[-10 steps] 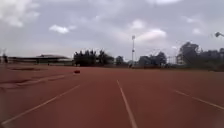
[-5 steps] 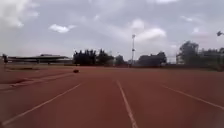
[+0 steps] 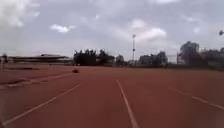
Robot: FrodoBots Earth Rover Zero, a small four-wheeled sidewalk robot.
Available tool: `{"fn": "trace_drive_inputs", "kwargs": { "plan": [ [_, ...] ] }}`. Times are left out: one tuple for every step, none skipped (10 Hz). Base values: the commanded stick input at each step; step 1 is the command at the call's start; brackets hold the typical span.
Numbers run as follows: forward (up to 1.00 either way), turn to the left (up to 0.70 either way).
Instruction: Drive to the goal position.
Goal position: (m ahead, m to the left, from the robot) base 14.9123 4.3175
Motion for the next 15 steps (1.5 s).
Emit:
{"fn": "trace_drive_inputs", "kwargs": {
  "plan": [
    [0.45,0.00],
    [0.45,0.00],
    [0.45,0.00],
    [0.45,0.00],
    [0.45,0.00],
    [0.45,0.00],
    [0.45,0.00],
    [0.45,0.00],
    [0.45,0.00],
    [0.45,0.00],
    [0.45,0.00],
    [0.45,0.00],
    [0.45,0.00],
    [0.45,0.00],
    [0.45,0.00]
  ]
}}
